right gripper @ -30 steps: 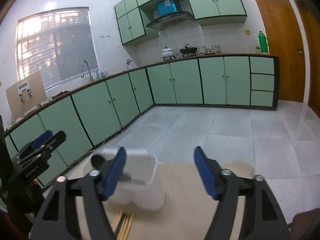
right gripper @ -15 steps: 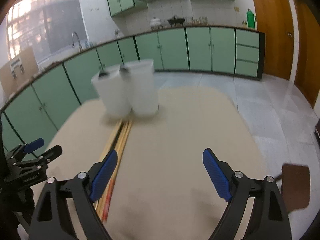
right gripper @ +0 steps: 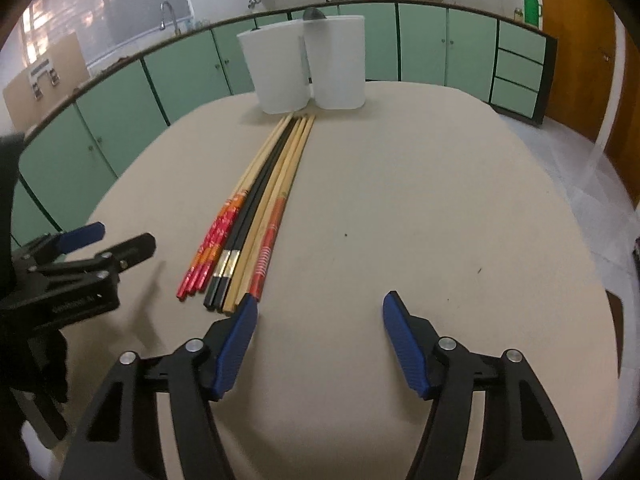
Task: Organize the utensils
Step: 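Withdraw both open tools from the holder back over the chopsticks, then grasp one red-striped wooden chopstick with the right tool, then grasp a red-patterned chopstick with the left tool while the right tool holds its chopstick, then lift both chopsticks and lower them upright into the white holder, then open both tools and withdraw them from the holder, then grasp a plain wooden chopstick with the right tool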
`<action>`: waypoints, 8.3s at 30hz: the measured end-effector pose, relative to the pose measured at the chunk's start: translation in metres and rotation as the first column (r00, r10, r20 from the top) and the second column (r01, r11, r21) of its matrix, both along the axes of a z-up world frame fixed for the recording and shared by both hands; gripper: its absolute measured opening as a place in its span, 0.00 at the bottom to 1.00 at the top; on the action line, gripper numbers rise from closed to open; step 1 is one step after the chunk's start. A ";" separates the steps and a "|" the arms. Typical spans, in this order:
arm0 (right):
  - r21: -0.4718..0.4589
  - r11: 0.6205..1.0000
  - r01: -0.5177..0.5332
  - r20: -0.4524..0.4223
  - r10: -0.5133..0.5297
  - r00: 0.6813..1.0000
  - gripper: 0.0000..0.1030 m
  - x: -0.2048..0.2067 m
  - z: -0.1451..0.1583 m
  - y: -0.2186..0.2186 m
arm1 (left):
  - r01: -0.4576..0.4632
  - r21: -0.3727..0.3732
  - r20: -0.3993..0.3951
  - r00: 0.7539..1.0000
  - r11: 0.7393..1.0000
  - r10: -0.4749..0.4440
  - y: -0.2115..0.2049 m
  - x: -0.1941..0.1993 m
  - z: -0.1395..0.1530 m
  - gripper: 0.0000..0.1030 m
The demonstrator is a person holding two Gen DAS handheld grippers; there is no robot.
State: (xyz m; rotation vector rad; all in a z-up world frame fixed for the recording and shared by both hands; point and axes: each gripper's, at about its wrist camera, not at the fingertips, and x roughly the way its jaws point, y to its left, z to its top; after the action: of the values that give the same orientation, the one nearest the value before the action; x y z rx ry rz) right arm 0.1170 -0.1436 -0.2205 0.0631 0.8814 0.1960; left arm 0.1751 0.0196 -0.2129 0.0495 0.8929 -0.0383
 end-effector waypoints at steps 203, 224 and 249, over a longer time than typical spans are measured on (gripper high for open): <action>0.003 0.999 0.040 0.265 -0.040 0.964 0.94 0.043 0.108 -0.052 | 0.122 -0.081 0.223 0.969 0.989 -0.102 -0.009 0.016 0.081 0.81; -0.074 0.997 -0.024 0.012 0.025 1.000 0.70 -0.007 0.006 0.020 | 0.029 -0.034 0.059 0.998 0.999 -0.027 0.032 -0.013 0.013 0.83; -0.085 0.994 -0.066 0.009 0.067 0.998 0.27 0.006 -0.003 0.044 | 0.039 -0.053 0.039 0.999 0.998 -0.037 0.029 -0.012 0.006 0.83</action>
State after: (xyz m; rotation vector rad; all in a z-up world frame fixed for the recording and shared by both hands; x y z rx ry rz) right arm 0.1230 -0.0998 -0.2235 -0.0467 0.8797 0.2211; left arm 0.1630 0.0487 -0.2072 0.0169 0.8522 -0.0961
